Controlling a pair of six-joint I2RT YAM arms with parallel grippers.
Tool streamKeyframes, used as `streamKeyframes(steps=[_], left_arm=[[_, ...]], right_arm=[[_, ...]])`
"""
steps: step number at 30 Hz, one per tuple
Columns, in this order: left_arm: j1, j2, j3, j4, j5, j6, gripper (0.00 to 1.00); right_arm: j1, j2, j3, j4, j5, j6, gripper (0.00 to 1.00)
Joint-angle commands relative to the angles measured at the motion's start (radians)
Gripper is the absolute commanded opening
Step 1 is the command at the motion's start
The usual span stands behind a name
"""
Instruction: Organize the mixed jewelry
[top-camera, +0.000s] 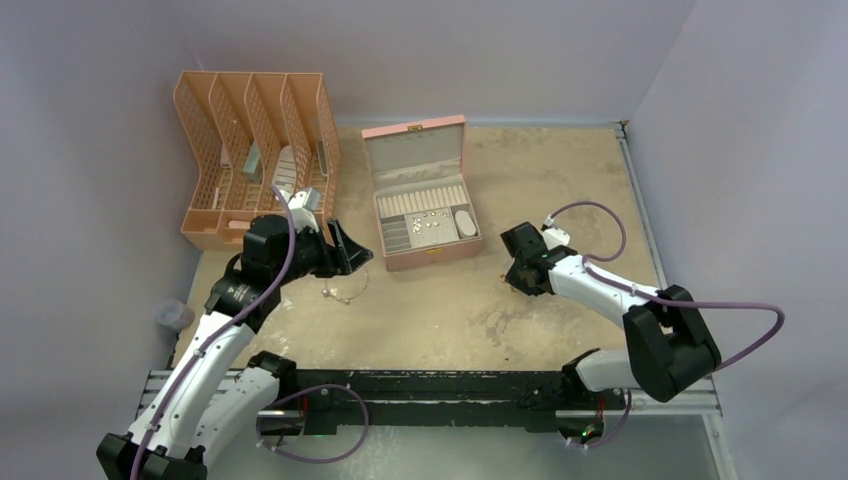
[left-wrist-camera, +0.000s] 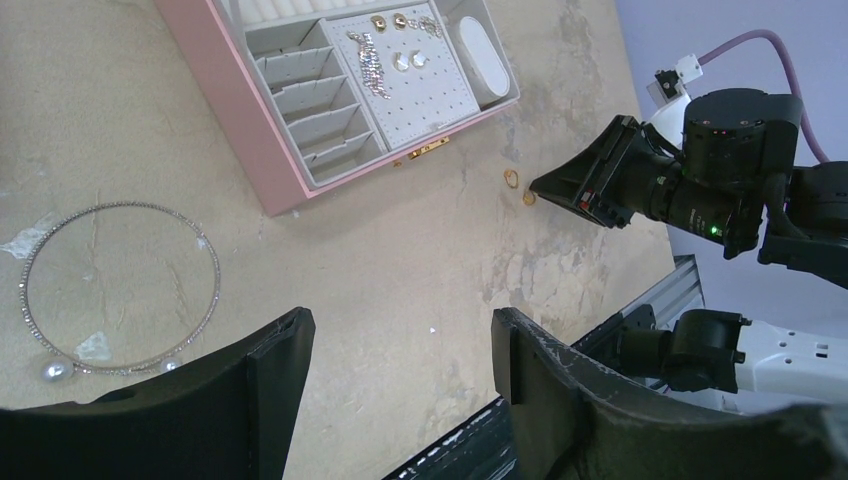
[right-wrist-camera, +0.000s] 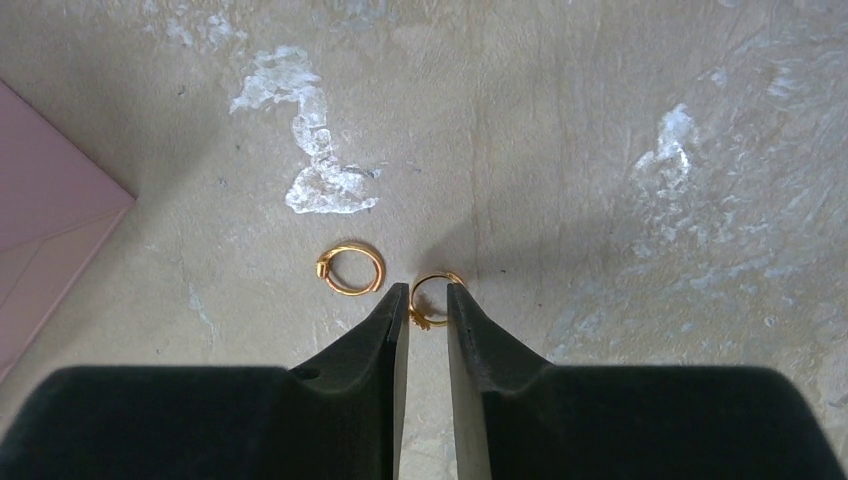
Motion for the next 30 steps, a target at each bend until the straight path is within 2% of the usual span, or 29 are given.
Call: streamKeyframes(steps=[1, 6, 9, 15, 30], left_arm=[[0.007, 0.006, -0.001, 0.040, 0.004, -0.009, 0.66], [0.007, 0.009, -0.003, 0.045, 0.006, -0.012, 0.65], [0.007, 0.011, -0.003, 0.047, 0.004, -0.012, 0.65], [0.007, 0.014, -0.005, 0.048, 0.003, -0.012, 0.65], [0.007, 0.001, -0.006, 0.037, -0.018, -0.016, 0.65]], right_arm=[[0.000, 0.016, 0.031, 0.031, 0.000, -0.049, 0.22], [0.000, 0.032, 0.043, 0.063, -0.002, -0.101, 0.18], [0.004, 0.031, 0.043, 0.094, -0.039, -0.164, 0.19], [0.004, 0.031, 0.036, 0.068, -0.019, -0.155, 0.23], [0.006, 0.048, 0.019, 0.041, -0.101, -0.136, 0.21]])
